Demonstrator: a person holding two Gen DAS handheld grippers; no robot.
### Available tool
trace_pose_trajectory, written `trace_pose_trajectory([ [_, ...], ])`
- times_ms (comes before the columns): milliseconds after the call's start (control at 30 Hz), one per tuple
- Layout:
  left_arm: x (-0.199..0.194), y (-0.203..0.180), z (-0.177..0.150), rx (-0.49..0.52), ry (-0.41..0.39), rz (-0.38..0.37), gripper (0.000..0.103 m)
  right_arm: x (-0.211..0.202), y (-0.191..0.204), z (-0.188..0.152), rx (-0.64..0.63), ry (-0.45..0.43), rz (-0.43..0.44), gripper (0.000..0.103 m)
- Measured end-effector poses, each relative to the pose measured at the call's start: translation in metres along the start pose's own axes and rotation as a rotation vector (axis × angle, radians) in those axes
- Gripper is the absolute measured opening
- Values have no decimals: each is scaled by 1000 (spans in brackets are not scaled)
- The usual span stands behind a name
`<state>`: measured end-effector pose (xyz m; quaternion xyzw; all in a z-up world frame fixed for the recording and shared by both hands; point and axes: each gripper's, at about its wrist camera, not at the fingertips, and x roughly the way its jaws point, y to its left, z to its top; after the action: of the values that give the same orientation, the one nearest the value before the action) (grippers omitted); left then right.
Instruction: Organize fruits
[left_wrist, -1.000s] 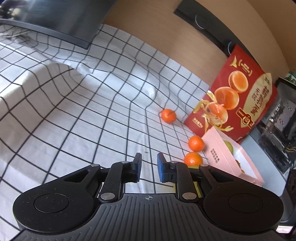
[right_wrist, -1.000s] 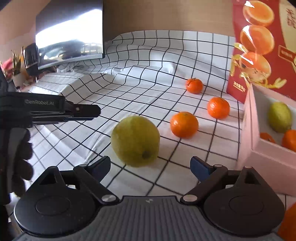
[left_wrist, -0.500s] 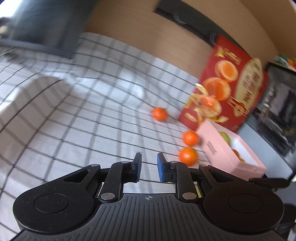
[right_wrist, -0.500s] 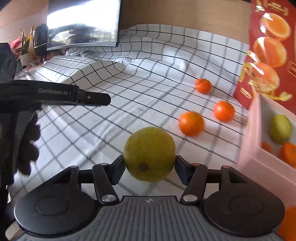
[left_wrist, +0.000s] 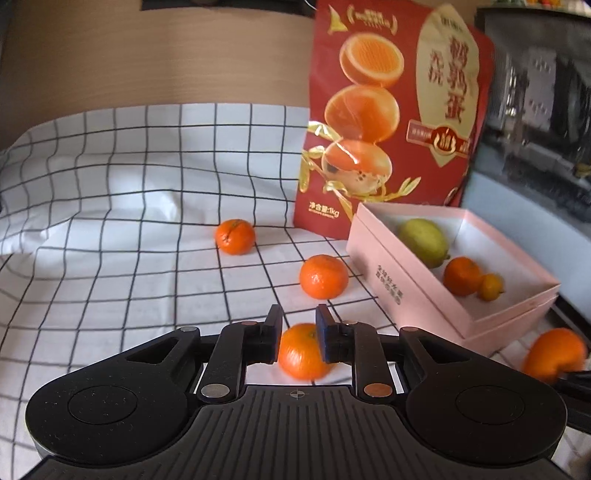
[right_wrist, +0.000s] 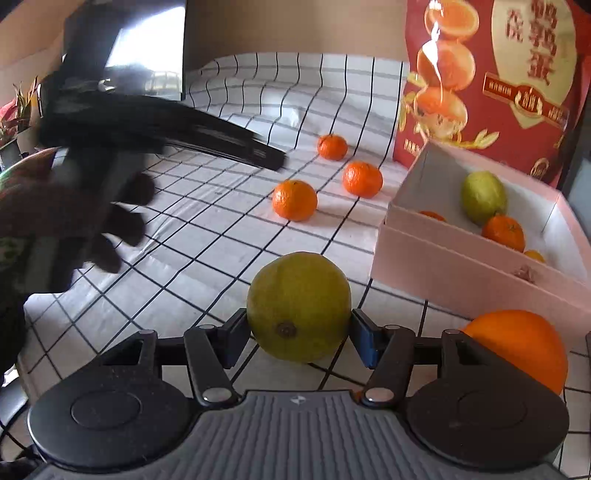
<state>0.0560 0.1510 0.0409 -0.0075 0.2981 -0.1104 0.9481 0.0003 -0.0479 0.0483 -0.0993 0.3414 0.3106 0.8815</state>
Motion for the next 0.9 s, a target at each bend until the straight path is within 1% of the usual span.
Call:
trace_pose_trajectory([
  [67, 10, -6, -5, 27, 10, 11, 25, 3, 3, -2, -18, -21, -13, 60],
  [133, 11, -10, -9, 58, -14, -10, 25, 8, 3, -4, -26, -22, -11, 62],
  [200, 10, -16, -11, 99, -25, -1, 25, 11, 1, -5, -15, -10, 1, 62],
  [233, 11, -17, -12, 109, -26, -6, 29, 10, -2, -4, -1, -13, 13, 63],
  [267, 12, -18, -13, 115, -24, -8, 40, 10, -4, -4, 12, -14, 24, 65],
  [300, 14, -19, -14, 122, -16, -10, 46, 11, -6, -5, 25, -10, 30, 66],
  [333, 15, -19, -16, 129, -9, -12, 55, 11, -7, -5, 33, -7, 33, 69],
  [367, 16, -19, -18, 141, -13, -11, 57, 12, -8, -4, 39, -7, 34, 72],
  [433, 16, -20, -20, 164, -14, 5, 57, 12, -7, -5, 39, -6, 29, 72],
  [467, 17, -19, -20, 158, -11, 10, 57, 12, -6, -6, 37, -5, 24, 72],
  [633, 23, -4, -17, 79, 17, 17, 56, 13, -4, -6, 27, -2, 21, 75],
  [700, 27, 2, -15, 46, 42, 20, 56, 14, -3, -6, 23, 0, 22, 76],
  [800, 30, 8, -14, 5, 40, 13, 51, 14, -3, -7, 18, 1, 25, 78],
  [833, 31, 10, -13, -3, 40, 14, 46, 14, -4, -7, 18, 1, 26, 78],
  [900, 30, 13, -14, -21, 39, 5, 46, 14, -4, -7, 18, 1, 25, 78],
])
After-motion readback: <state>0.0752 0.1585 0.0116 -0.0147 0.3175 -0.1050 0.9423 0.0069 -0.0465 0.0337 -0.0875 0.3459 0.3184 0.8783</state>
